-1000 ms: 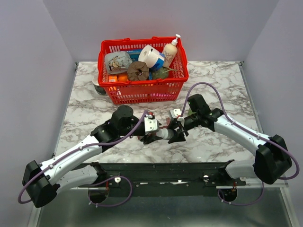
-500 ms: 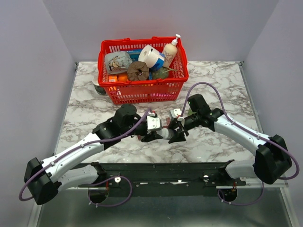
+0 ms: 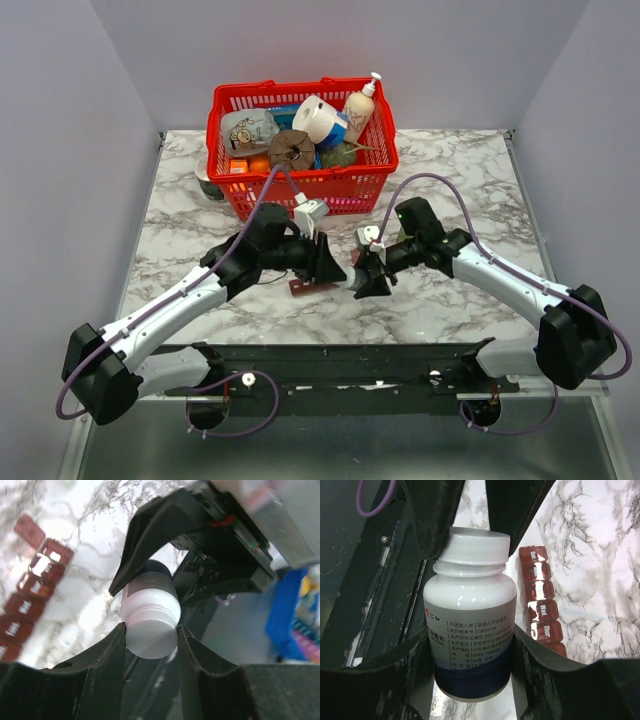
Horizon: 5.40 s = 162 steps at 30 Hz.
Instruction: Sort the pills into containers
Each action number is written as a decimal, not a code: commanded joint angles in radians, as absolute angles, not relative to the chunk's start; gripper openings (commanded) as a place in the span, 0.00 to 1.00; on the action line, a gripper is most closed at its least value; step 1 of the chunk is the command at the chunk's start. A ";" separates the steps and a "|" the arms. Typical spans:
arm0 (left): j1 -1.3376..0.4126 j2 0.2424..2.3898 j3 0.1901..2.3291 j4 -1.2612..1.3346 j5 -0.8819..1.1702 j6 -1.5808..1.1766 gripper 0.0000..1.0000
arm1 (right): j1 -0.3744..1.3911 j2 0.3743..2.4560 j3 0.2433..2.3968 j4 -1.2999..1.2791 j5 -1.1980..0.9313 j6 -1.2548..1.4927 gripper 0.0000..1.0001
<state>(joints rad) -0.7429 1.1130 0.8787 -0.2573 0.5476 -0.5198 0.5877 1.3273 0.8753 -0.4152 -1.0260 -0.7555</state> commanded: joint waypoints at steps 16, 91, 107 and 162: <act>-0.591 1.031 0.701 -0.201 0.563 -1.565 0.00 | 0.595 1.330 0.879 -0.305 -0.910 -0.666 0.04; -0.733 1.177 0.922 -0.391 0.311 -0.750 0.79 | 0.583 1.345 0.902 -0.339 -0.989 -0.653 0.05; -0.733 1.177 0.916 -0.350 0.425 -0.813 0.61 | 0.581 1.353 0.905 -0.336 -0.966 -0.649 0.05; -0.727 1.187 0.911 -0.281 0.463 -0.962 0.00 | 0.581 1.348 0.896 -0.295 -1.003 -0.594 0.24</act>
